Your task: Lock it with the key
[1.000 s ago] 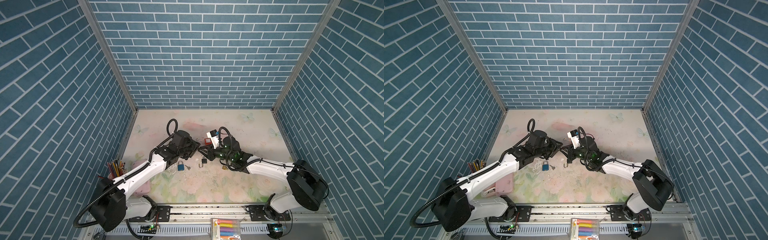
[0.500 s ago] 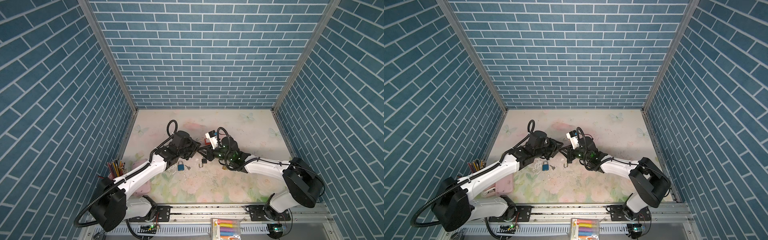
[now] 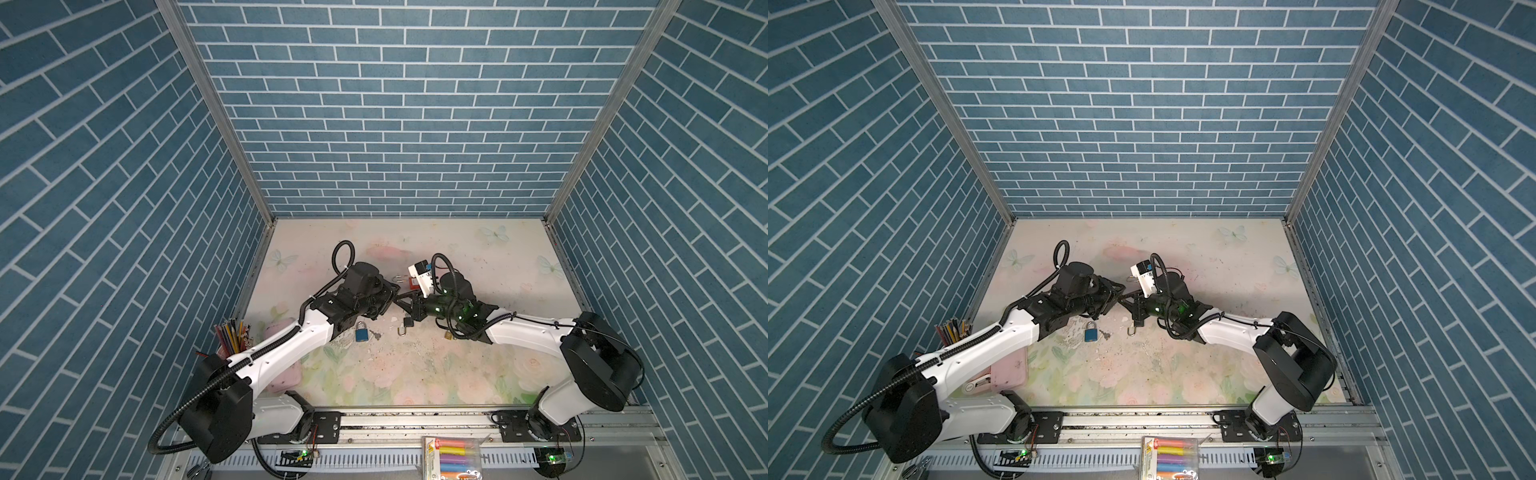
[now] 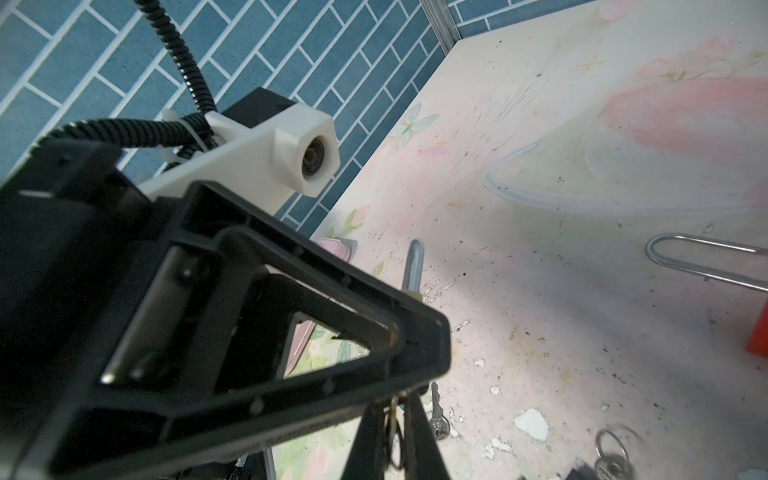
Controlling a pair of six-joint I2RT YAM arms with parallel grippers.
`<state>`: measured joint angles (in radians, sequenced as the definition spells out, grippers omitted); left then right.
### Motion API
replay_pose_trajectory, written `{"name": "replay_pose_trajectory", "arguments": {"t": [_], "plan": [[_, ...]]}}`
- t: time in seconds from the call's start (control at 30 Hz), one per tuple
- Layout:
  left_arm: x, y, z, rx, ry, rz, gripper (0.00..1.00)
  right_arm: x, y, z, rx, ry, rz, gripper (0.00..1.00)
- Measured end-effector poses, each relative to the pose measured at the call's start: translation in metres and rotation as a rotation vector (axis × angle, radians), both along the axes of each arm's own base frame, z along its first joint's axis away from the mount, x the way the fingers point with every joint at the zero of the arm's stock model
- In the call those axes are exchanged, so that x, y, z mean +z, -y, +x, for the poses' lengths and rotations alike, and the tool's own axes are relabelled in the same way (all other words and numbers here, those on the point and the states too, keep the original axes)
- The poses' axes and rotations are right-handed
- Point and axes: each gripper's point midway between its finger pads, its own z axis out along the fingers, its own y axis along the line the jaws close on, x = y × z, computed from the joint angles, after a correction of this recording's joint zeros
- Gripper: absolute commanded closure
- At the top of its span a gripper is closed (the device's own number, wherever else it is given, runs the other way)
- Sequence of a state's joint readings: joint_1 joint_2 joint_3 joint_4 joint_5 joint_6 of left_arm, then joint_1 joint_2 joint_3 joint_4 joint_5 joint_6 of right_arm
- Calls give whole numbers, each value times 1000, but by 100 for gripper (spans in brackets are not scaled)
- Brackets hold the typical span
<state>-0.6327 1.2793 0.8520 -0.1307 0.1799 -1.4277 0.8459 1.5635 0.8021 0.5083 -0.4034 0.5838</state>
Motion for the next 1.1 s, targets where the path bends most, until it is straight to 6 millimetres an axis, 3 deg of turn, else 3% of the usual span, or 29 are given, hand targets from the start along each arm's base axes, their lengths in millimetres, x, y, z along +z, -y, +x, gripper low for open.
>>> {"name": "replay_pose_trajectory", "arguments": {"t": [0.57,1.03,1.1], "plan": [[-6,-7,2,-84,-12,223,100,-7,-5,-3,10,102,-87,100],[-3,-8,6,-123,-60,166,100,-7,0,-11,17,126,-58,100],[0,-25,20,-65,-51,181,100,-10,7,-23,35,125,-58,100]]}}
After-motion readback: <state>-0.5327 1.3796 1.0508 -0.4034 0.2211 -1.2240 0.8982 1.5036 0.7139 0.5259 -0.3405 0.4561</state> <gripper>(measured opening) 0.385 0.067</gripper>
